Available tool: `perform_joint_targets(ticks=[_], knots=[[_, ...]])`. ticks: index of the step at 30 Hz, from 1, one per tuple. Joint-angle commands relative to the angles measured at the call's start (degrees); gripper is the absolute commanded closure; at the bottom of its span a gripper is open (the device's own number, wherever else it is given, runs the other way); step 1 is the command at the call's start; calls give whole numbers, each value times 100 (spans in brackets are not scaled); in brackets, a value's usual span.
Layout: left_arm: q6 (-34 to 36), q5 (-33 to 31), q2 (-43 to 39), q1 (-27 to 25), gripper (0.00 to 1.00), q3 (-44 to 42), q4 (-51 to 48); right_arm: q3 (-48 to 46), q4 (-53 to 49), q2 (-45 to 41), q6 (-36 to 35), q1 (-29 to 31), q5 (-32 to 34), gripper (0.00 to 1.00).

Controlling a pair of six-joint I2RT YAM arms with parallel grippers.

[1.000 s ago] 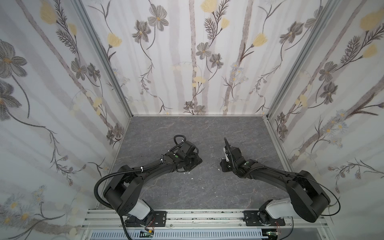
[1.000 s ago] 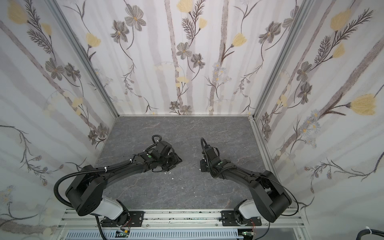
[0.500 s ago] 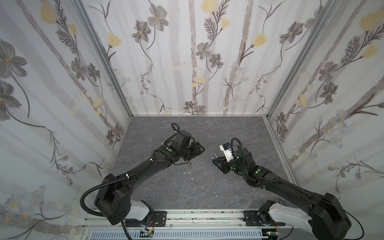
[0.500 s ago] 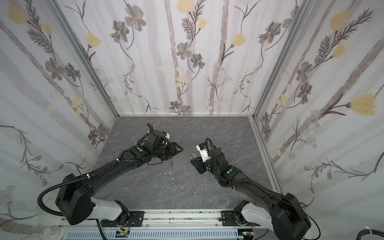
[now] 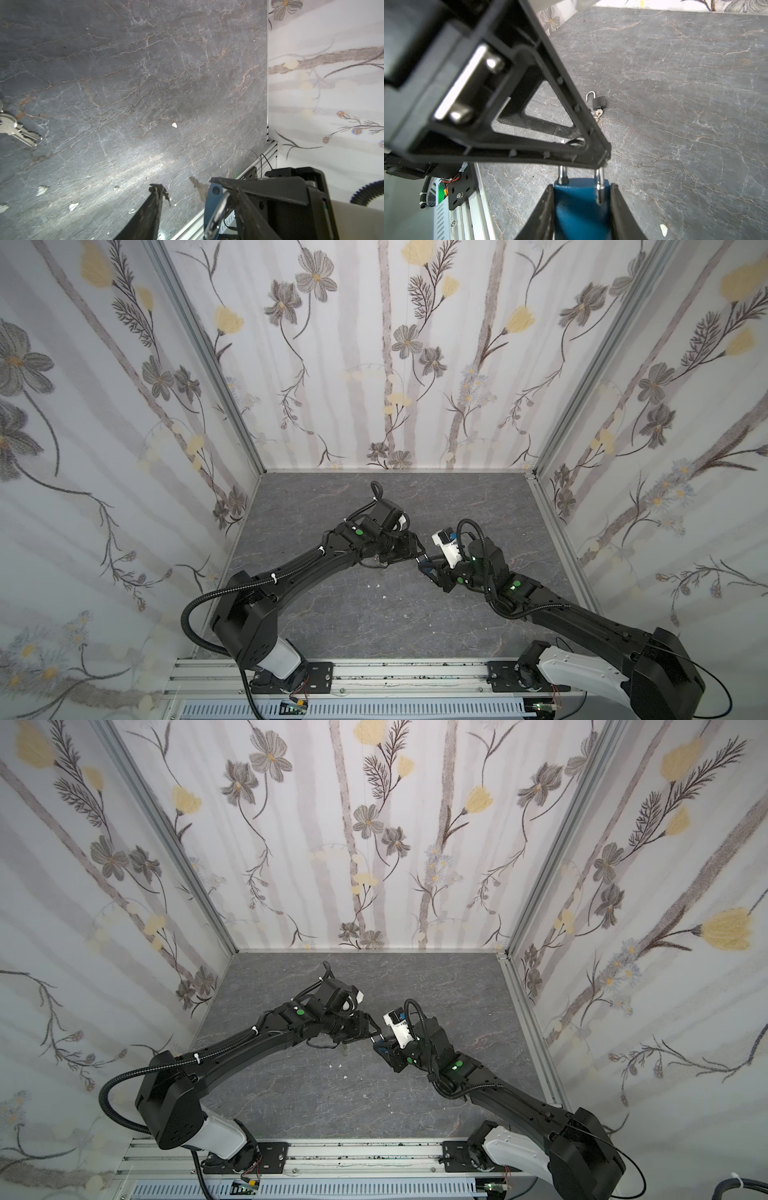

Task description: Unlock with the key

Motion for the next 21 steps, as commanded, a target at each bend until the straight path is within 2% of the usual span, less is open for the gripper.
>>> perform_joint_targets(ticks=[1,6,9,12,15,18,21], knots=[[150,-276,24,0,57,59,-277,8,496,-110,-122,35,51,82],[124,-297,81,1,76,74,-300,-23,506,-196,-143,87,132,83],[90,-289,74,-6,79,69,-290,-51,536,-209,-152,102,191,84],[8,-123,37,1,76,-25,-80,-82,571,-189,-145,122,224,84],[-191,112,-28,-8,57,-235,304,-127,660,-188,-94,136,290,85],[-390,358,-77,1,57,-440,709,-185,751,-226,-65,151,326,85],[-538,607,-126,0,65,-618,1152,-169,756,-235,-38,162,306,85]])
